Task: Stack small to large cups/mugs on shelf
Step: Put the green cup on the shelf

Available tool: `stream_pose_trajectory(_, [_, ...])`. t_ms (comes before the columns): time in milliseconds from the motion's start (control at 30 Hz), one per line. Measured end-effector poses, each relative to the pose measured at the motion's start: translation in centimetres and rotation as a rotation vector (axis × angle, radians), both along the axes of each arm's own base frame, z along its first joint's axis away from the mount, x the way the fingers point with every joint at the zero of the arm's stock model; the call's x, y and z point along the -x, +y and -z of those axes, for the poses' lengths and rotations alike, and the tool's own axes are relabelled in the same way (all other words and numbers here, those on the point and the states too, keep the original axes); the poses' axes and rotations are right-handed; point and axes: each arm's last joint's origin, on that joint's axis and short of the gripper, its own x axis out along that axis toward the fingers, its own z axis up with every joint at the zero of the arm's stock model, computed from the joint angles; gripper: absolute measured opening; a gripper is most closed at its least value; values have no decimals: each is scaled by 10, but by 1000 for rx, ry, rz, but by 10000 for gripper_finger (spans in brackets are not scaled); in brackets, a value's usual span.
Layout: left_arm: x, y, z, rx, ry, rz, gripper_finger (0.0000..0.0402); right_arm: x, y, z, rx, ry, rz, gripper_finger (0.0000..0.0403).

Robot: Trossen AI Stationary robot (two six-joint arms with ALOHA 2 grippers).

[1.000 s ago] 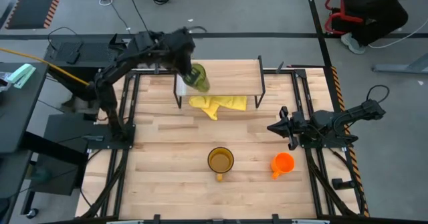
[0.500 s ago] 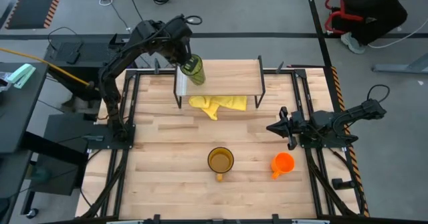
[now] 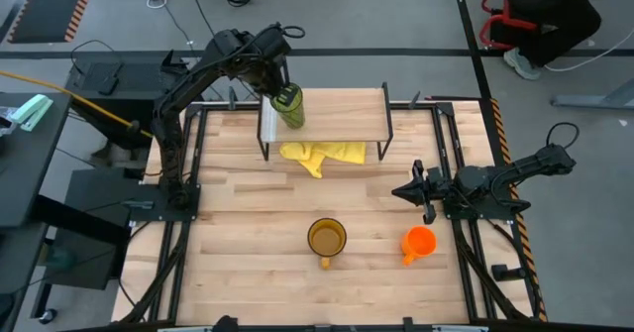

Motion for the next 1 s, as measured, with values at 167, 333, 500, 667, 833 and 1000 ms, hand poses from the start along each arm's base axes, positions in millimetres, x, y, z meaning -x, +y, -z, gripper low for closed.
stream_pose_trajectory(167, [2, 3, 0, -30, 19, -23, 13, 0, 0, 0, 1, 5, 0, 14])
stream_pose_trajectory(333, [2, 3, 0, -41, 26, -38, 13, 0, 0, 1, 2, 6, 0, 14])
stream_pose_trajectory(500, [2, 3, 0, -40, 25, -40, 13, 0, 0, 0, 3, 5, 0, 14])
stream_pose_trajectory(667, [2, 3, 0, -39, 23, -44, 13, 0, 0, 0, 3, 5, 0, 14])
stream_pose_trajectory(833, [2, 3, 0, -44, 26, -44, 13, 0, 0, 0, 4, 5, 0, 14])
stream_pose_trajectory(1000, [2, 3, 0, -46, 28, -43, 13, 0, 0, 0, 4, 5, 0, 14])
